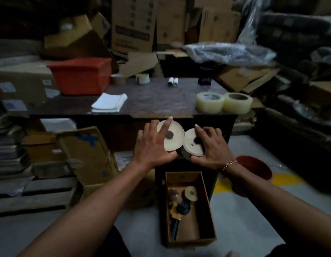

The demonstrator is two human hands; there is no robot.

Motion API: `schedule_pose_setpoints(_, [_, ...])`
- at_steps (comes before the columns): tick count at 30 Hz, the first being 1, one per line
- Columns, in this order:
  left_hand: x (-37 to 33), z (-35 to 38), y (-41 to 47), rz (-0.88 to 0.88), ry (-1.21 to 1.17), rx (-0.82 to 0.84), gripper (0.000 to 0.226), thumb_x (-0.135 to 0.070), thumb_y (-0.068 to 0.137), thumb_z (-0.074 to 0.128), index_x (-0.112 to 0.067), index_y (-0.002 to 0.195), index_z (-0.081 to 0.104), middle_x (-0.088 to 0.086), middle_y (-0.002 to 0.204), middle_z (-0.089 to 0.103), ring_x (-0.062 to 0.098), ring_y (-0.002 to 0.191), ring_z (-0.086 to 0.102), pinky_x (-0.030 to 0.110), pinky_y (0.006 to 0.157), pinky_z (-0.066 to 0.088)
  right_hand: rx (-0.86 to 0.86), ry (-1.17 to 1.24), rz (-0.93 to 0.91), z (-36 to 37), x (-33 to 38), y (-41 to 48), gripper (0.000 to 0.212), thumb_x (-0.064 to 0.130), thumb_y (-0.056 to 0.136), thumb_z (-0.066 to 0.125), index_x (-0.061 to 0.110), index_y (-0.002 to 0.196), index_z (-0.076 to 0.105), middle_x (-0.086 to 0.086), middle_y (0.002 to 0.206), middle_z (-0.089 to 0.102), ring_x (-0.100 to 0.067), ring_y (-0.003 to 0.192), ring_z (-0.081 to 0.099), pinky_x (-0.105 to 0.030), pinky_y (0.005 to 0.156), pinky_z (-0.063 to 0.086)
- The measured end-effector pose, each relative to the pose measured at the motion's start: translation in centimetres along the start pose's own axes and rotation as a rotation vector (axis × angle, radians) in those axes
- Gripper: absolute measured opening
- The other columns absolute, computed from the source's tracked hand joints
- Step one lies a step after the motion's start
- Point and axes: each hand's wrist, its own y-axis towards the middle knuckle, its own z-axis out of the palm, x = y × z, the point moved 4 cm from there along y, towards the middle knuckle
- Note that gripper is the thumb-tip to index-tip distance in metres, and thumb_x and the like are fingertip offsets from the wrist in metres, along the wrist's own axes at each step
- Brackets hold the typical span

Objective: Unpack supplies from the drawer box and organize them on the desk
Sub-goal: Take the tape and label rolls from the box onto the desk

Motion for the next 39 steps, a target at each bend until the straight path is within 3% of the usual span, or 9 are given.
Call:
schedule_pose_setpoints(4, [1.8,-5.2,3.3,-0.071,-0.082,-0.147,0.106,-0.067,0.055,0.061,-0.033,0.148,0.024,0.003,0.127,0.043,0.026,0.115,0.046,0.042,0.091,0.045,-0.114,0.019,-0.011,-5.4,1.6,4.7,0.108,0.070,0.056,0.059,0.023,0.149,0.030,-0.010,0.123,0.047,-0.029,0.111,0.042,-0.040,0.100,0.042])
schedule_pose_setpoints(7, [3.1,-7.5,6.3,-0.149,-0.198,-0.186,0.105,-0.066,0.056,0.065,-0.035,0.147,0.025,0.004,0.125,0.046,0.027,0.115,0.048,0.042,0.092,0.046,-0.045,0.023,0.044,-7.9,2.0,9.4,0.106,0.075,0.055,0.053,0.027,0.147,0.031,-0.010,0.126,0.050,-0.031,0.116,0.045,-0.043,0.101,0.041])
schedule_pose_setpoints(12, [4.7,-7.9,11.6,-0.284,-0.324,-0.109,0.098,-0.063,0.052,0.069,-0.037,0.140,0.032,0.003,0.129,0.049,0.028,0.119,0.049,0.043,0.094,0.047,0.208,-0.013,0.101,-8.9,1.9,15.8,0.094,0.080,0.053,0.053,0.030,0.132,0.048,-0.010,0.131,0.054,-0.032,0.119,0.048,-0.046,0.098,0.041])
schedule_pose_setpoints(18, [6.7,-4.5,16.6,-0.371,-0.315,0.013,0.093,-0.068,0.054,0.068,-0.032,0.136,0.043,0.003,0.134,0.048,0.027,0.123,0.048,0.044,0.100,0.044,0.269,0.031,0.152,-6.5,0.7,20.1,0.084,0.078,0.049,0.057,0.031,0.118,0.054,-0.008,0.122,0.055,-0.032,0.115,0.050,-0.046,0.093,0.043])
schedule_pose_setpoints(24, [8.0,-1.1,19.0,-0.459,-0.324,0.144,0.093,-0.065,0.059,0.072,-0.030,0.140,0.041,0.005,0.141,0.043,0.029,0.129,0.043,0.043,0.102,0.041,0.291,0.085,0.184,-4.4,-0.5,22.4,0.070,0.077,0.045,0.055,0.033,0.099,0.053,-0.006,0.115,0.057,-0.030,0.108,0.050,-0.047,0.092,0.045])
schedule_pose_setpoints(30, [8.0,1.0,19.4,-0.489,-0.322,0.192,0.096,-0.065,0.056,0.074,-0.031,0.140,0.042,0.005,0.143,0.043,0.029,0.131,0.041,0.050,0.106,0.038,0.323,0.053,0.196,-2.6,-1.5,23.1,0.072,0.078,0.046,0.056,0.034,0.103,0.055,-0.008,0.124,0.056,-0.030,0.115,0.049,-0.047,0.096,0.040])
schedule_pose_setpoints(35, [8.4,2.8,18.9,-0.529,-0.499,0.236,0.104,-0.061,0.051,0.078,-0.029,0.142,0.037,0.007,0.146,0.040,0.030,0.133,0.041,0.049,0.108,0.037,0.396,-0.054,0.186,-2.1,-2.2,23.1,0.073,0.073,0.064,0.060,0.034,0.125,0.051,-0.011,0.137,0.050,-0.034,0.127,0.041,-0.048,0.093,0.032])
schedule_pose_setpoints(39, [8.5,3.6,18.6,-0.535,-0.588,0.231,0.110,-0.052,0.059,0.083,-0.028,0.149,0.025,0.009,0.153,0.029,0.030,0.138,0.036,0.044,0.112,0.035,0.436,-0.082,0.168,-2.1,-2.4,22.6,0.085,0.075,0.071,0.056,0.034,0.143,0.035,-0.010,0.151,0.038,-0.035,0.139,0.029,-0.052,0.103,0.027])
